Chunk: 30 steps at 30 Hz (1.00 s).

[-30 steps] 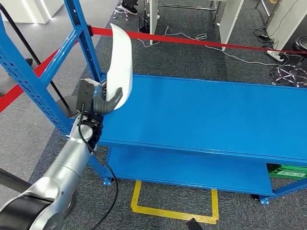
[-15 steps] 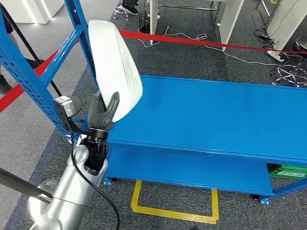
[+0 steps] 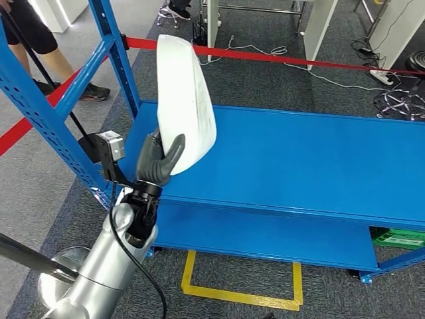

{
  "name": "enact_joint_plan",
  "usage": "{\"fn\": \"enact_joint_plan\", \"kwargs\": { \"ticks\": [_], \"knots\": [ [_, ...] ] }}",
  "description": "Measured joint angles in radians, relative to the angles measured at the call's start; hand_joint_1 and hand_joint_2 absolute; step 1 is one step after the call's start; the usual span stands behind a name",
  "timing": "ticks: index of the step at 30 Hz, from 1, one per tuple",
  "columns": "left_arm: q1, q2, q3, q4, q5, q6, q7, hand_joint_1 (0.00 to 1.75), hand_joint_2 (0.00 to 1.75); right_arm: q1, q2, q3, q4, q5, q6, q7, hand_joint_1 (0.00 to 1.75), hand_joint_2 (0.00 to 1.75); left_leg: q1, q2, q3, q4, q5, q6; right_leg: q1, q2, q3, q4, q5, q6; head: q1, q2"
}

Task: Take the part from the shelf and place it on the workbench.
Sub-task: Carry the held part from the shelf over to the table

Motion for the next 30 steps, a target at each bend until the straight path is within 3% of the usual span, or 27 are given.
{"fn": "enact_joint_plan", "kwargs": {
  "ticks": [8,14,25,30],
  "knots": [
    [0.003,-0.027,-0.066,-0.004,0.005,0.053,-0.023,1.64,1.75,0.0,0.001,-0.005,0.0,-0.003,-0.009,0.001,0.0,1.75,0.0,0.0,0.0,0.0,0.0,0.0,0.0,0.0,0.0,0.0,0.0,0.0,0.0,0.0],
    [0.044,-0.028,-0.129,-0.115,0.068,0.001,-0.114,1.64,1.75,0.0,0.002,-0.005,0.0,0.003,-0.01,-0.002,0.0,1.75,0.0,0.0,0.0,0.0,0.0,0.0,0.0,0.0,0.0,0.0,0.0,0.0,0.0,0.0],
    [0.109,-0.01,-0.21,-0.206,0.09,-0.029,-0.125,1.64,1.75,0.001,0.002,-0.006,0.0,-0.007,-0.013,-0.003,0.0,1.75,0.0,0.0,0.0,0.0,-0.001,0.0,0.0,0.0,0.0,0.0,-0.001,0.001,0.0,0.0],
    [0.135,0.001,-0.224,-0.231,0.15,-0.119,-0.151,1.64,1.75,0.002,0.003,-0.006,0.0,-0.009,-0.014,-0.009,0.0,1.75,0.0,0.0,0.0,0.0,-0.001,0.0,0.0,0.0,0.0,0.0,-0.001,0.001,0.0,0.0]
  ]
}}
